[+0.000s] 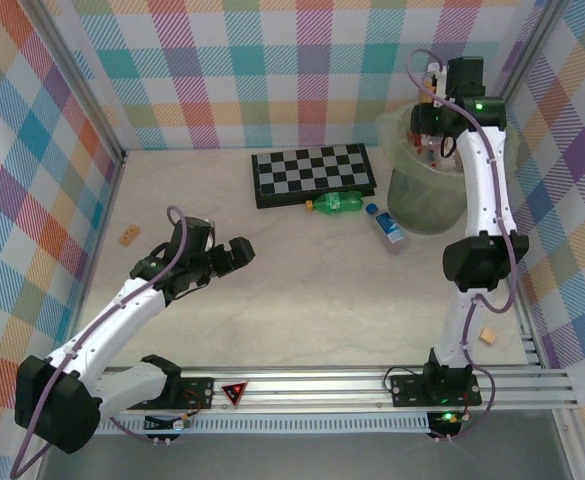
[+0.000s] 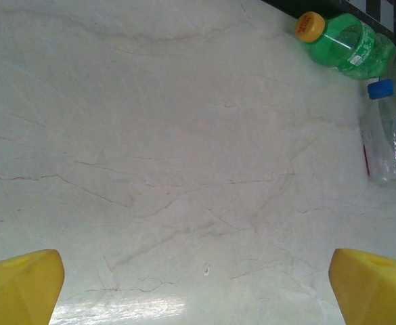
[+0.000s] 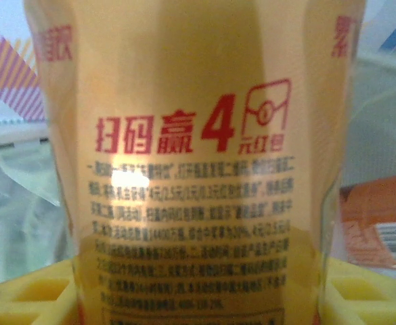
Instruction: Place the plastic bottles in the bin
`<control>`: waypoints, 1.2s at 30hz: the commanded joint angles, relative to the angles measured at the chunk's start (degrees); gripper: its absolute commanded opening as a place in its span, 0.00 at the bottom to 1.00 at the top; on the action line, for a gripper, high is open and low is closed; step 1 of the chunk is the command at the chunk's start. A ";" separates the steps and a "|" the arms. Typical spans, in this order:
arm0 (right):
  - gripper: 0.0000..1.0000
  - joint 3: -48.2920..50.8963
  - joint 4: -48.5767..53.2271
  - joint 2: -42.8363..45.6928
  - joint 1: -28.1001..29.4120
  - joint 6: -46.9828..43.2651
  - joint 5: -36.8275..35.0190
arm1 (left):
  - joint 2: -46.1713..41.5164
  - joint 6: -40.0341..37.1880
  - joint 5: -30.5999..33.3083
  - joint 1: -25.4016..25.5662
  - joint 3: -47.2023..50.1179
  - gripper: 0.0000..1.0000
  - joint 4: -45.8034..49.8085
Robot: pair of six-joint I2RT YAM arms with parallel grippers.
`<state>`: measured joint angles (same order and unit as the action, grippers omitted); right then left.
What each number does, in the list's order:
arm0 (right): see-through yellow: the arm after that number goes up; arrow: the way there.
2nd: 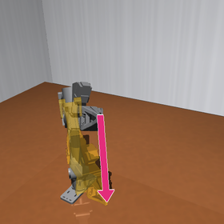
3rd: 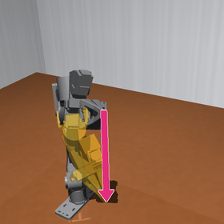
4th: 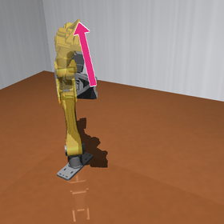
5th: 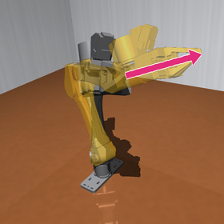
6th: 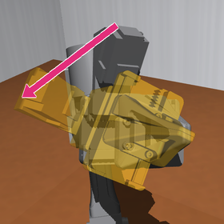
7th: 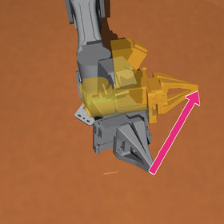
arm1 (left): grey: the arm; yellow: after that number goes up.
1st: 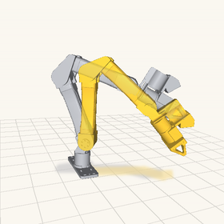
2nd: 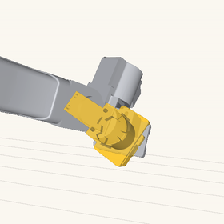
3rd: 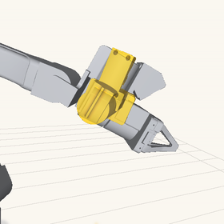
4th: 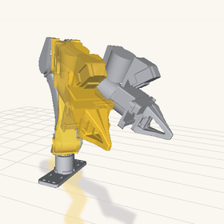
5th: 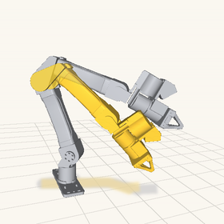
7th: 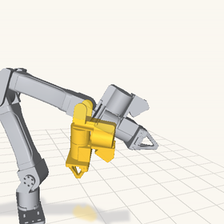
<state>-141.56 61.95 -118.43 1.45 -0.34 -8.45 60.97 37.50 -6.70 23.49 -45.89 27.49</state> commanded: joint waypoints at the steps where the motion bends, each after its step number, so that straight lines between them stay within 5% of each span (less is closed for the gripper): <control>1: 0.53 -1.78 4.63 0.22 -0.40 1.23 2.32 | -1.14 -0.59 0.84 -0.50 -0.30 1.00 1.85; 4: 0.59 -0.47 6.27 0.60 -0.40 1.22 2.08 | -1.02 -0.65 0.75 -0.55 -0.25 1.00 1.69; 8: 0.81 -0.45 6.84 1.88 -0.57 1.06 2.10 | -0.30 -0.65 0.46 -0.55 -0.21 1.00 1.22; 15: 0.89 -1.80 4.22 3.47 -0.75 0.69 1.20 | 0.97 -0.41 -0.26 -0.55 0.08 1.00 -0.06; 29: 0.61 -2.03 -4.07 -1.65 -1.19 0.35 -1.12 | 0.42 -0.50 0.29 -0.56 0.19 1.00 0.48; 36: 0.49 6.55 -3.49 -0.64 -1.19 0.06 -0.69 | 0.86 -0.60 -0.04 -0.55 0.10 1.00 0.05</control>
<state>-139.92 58.08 -119.20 0.69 -0.27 -8.99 62.24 37.50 -6.50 23.49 -45.89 28.14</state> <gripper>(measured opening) 0.519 0.999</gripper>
